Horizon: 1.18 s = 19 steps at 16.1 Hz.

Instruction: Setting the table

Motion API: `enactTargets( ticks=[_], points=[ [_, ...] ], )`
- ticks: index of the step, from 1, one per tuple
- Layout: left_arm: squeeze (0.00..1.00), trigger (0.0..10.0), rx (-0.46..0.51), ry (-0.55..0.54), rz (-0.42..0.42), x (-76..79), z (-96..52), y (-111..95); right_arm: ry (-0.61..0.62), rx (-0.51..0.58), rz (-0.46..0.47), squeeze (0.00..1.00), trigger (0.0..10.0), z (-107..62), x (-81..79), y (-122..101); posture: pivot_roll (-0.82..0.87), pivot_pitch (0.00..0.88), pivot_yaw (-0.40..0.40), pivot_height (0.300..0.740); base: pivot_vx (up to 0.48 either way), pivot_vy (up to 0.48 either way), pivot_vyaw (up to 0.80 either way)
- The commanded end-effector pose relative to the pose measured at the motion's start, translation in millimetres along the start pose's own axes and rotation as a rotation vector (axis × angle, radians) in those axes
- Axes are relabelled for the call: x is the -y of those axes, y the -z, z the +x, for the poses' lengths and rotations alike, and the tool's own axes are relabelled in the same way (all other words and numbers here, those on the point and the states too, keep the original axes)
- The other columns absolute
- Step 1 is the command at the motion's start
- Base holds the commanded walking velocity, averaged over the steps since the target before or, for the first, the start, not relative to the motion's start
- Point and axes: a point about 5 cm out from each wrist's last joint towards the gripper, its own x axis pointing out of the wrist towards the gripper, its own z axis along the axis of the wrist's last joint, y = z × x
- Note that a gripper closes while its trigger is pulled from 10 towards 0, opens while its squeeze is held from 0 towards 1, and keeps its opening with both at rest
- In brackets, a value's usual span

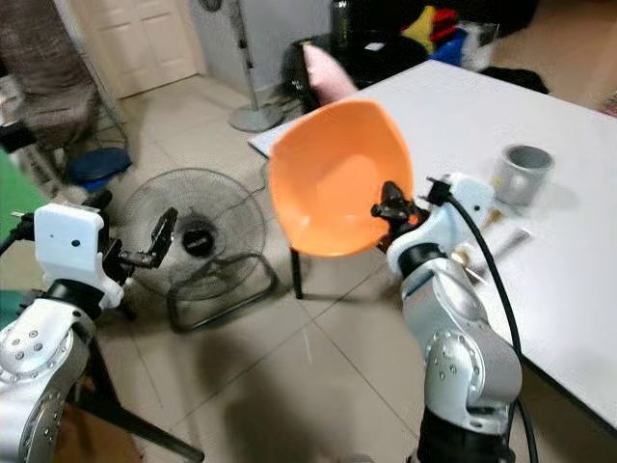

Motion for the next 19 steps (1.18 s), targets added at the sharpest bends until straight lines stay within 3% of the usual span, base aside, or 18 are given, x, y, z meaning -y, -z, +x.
enactTargets(
  ticks=[1,6,9,19],
  points=[
    [0.0,10.0,-0.02,-0.01,0.011,-5.1,-2.0,2.7,-0.049,0.04,0.016,0.0,10.0,4.3,-11.8,-6.4,-0.09,0.0,0.089,0.74,0.401,0.0,0.0],
    [0.0,10.0,-0.025,-0.006,0.012,-6.0,-1.0,3.0,-0.046,0.028,0.001,0.0,10.0,9.4,-13.3,-4.1,-0.08,0.0,0.09,0.74,0.424,0.0,0.0],
    [0.0,10.0,-0.023,-0.004,0.008,-5.9,0.3,2.6,-0.053,0.02,-0.002,0.0,10.0,11.5,-14.8,-3.0,-0.09,0.0,0.093,0.74,0.456,0.0,-0.8],
    [0.0,10.0,-0.027,-0.015,0.008,-8.3,-1.2,3.7,-0.094,0.012,0.0,0.0,10.0,15.0,-22.0,-2.5,-0.09,0.0,0.087,0.74,0.455,0.0,0.0]
  ],
)
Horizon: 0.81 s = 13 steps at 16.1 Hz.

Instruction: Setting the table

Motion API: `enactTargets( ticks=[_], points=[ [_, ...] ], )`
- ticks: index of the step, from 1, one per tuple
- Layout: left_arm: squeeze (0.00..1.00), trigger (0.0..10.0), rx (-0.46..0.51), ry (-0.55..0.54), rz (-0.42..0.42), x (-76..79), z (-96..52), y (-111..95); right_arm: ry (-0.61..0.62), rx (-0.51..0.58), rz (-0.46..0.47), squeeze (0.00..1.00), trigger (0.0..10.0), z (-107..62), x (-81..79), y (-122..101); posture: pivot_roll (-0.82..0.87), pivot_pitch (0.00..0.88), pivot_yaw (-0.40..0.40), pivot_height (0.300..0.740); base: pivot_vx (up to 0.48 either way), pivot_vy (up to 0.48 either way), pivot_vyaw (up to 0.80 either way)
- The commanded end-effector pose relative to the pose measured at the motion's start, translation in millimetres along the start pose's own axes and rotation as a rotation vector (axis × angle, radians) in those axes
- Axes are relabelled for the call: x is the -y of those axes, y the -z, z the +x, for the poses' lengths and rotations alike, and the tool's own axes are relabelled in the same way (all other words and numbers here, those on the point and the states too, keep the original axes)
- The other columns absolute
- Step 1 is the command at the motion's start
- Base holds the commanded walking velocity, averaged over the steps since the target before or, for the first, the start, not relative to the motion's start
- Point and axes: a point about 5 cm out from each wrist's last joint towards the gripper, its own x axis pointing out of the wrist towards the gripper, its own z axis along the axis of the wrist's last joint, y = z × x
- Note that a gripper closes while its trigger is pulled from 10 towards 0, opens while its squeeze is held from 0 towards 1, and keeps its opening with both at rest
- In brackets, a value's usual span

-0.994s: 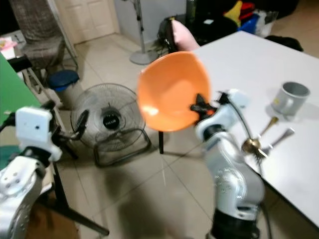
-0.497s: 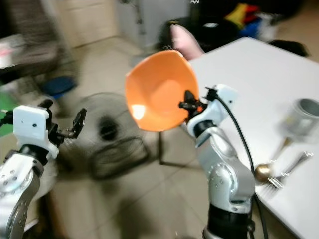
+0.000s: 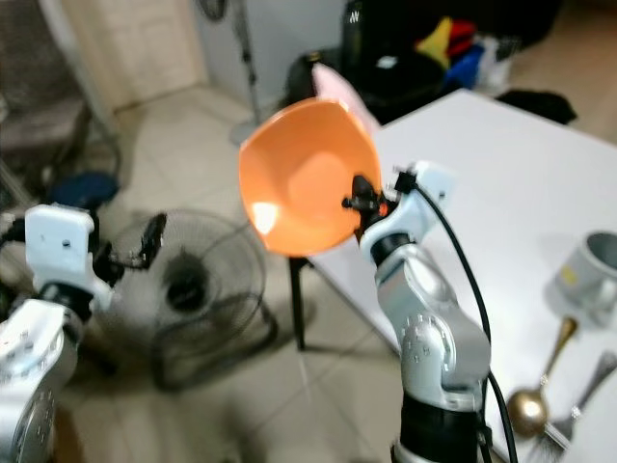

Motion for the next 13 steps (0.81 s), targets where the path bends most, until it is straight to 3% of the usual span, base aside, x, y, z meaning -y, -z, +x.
enactTargets(
  ticks=[1,7,9,13],
  points=[
    [0.0,10.0,-0.002,0.006,0.005,1.0,-0.8,-0.9,-0.009,0.043,0.001,0.0,10.0,0.4,-2.2,-9.3,-0.09,0.0,0.088,0.74,0.458,0.0,0.0],
    [0.0,10.0,-0.003,0.021,0.008,1.1,-0.4,-0.6,0.004,0.043,0.01,0.0,10.0,0.0,-2.7,-7.4,-0.09,0.0,0.088,0.74,0.454,0.0,0.0],
    [0.0,10.0,-0.005,0.018,0.01,1.2,0.4,-0.1,0.018,0.032,0.02,0.0,10.0,-0.3,-1.5,-6.5,-0.09,0.0,0.097,0.74,0.437,0.0,-0.61],
    [0.0,10.0,-0.023,0.007,0.013,2.0,1.0,2.3,0.034,0.032,0.018,0.0,10.0,-1.1,0.2,-6.9,-0.09,0.0,0.1,0.74,0.0,0.0,-0.78]
  ],
)
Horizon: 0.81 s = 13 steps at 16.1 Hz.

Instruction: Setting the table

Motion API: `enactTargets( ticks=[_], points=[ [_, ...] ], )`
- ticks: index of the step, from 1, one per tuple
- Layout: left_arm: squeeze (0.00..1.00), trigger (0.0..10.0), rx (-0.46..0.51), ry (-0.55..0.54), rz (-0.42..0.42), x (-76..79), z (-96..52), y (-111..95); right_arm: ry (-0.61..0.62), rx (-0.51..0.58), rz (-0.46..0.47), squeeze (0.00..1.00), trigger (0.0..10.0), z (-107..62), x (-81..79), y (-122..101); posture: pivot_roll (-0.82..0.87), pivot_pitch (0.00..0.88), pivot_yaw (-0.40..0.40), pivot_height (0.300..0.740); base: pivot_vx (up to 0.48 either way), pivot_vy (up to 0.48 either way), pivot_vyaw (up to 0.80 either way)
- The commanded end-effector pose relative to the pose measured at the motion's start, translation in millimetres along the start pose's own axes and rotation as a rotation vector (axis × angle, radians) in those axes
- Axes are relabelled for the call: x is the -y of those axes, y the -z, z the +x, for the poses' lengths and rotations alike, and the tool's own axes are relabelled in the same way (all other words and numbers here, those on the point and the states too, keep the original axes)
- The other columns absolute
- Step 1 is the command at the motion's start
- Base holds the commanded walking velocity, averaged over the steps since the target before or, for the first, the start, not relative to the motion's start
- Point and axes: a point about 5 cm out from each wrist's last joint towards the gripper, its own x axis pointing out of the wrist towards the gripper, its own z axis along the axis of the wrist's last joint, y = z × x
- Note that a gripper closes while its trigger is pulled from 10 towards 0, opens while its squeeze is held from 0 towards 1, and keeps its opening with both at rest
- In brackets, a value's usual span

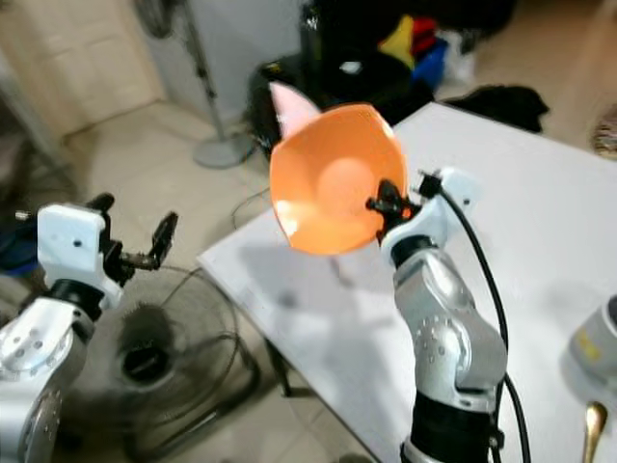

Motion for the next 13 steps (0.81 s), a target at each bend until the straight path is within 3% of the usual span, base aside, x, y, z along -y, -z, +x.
enactTargets(
  ticks=[1,10,13],
  points=[
    [0.0,10.0,-0.03,-0.027,0.015,-5.7,-1.9,4.2,-0.051,0.023,0.01,0.0,10.0,-0.3,-13.5,-4.8,-0.09,0.0,0.1,0.74,0.0,0.0,-0.78],
    [0.0,10.0,-0.043,-0.033,0.02,-4.5,0.8,8.3,0.007,-0.071,0.036,0.0,10.0,-0.3,-5.6,2.7,-0.11,0.0,0.107,0.74,0.0,0.0,-0.77],
    [0.0,10.0,-0.046,-0.039,0.021,-5.3,3.2,9.4,0.005,-0.079,0.034,0.0,10.0,-0.7,-6.3,3.6,-0.11,0.0,0.106,0.74,0.0,0.427,-0.75]
  ],
)
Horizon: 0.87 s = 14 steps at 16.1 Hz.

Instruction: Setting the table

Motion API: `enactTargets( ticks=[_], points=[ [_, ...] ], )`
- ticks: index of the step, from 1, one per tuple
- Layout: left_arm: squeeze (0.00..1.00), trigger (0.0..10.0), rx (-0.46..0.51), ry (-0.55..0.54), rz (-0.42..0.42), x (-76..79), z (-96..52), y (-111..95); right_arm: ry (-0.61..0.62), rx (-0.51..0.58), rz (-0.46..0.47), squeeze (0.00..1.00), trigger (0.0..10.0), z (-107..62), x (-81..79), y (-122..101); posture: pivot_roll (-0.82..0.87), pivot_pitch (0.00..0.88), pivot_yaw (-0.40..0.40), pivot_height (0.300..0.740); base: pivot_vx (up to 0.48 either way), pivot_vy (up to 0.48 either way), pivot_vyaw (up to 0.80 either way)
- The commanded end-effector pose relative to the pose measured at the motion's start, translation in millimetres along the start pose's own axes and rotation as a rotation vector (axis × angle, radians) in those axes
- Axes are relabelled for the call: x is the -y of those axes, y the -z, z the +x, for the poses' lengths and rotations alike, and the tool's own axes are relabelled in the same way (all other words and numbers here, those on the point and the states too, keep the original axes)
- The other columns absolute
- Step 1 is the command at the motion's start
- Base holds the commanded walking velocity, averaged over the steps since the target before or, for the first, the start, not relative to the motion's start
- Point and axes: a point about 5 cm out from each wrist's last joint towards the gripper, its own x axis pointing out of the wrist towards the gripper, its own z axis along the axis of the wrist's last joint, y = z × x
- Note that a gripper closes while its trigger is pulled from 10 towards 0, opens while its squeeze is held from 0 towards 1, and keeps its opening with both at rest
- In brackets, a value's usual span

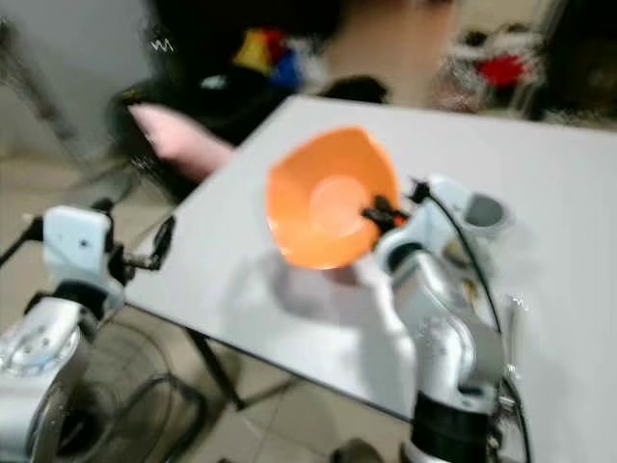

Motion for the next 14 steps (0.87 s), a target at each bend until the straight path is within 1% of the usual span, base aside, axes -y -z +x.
enactTargets(
  ticks=[1,4,8,9,11,14],
  points=[
    [0.0,10.0,-0.019,-0.035,0.019,-7.6,-0.1,4.5,-0.079,0.015,0.014,0.0,10.0,-0.4,-18.5,-4.2,-0.12,0.0,0.102,0.74,0.0,0.48,-0.75],
    [0.0,10.0,-0.021,-0.054,0.009,-6.6,-0.2,6.4,-0.079,0.021,0.008,0.0,10.0,2.0,-17.7,-7.5,-0.12,0.0,0.082,0.74,0.0,0.48,-0.75],
    [0.0,10.0,-0.021,-0.077,0.008,-8.9,-1.1,7.1,-0.125,0.016,-0.004,0.0,10.0,6.3,-24.9,-7.6,-0.11,0.0,0.056,0.74,0.0,0.48,-0.73],
    [0.0,10.0,-0.028,-0.092,0.017,-11.9,-1.3,7.9,-0.126,0.023,0.003,0.0,10.0,6.4,-25.6,-7.7,-0.1,0.0,0.054,0.74,0.0,0.375,0.0],
    [0.0,10.0,-0.027,-0.104,0.058,-15.6,0.4,6.5,-0.115,0.038,0.022,0.0,10.0,5.0,-23.8,-8.1,-0.1,0.0,0.06,0.74,0.0,0.0,0.0],
    [0.0,10.0,-0.013,-0.094,0.019,-12.9,2.1,3.8,-0.098,0.045,0.023,0.0,10.0,4.1,-19.5,-10.4,-0.11,0.0,0.06,0.74,0.0,0.0,0.0]
  ],
)
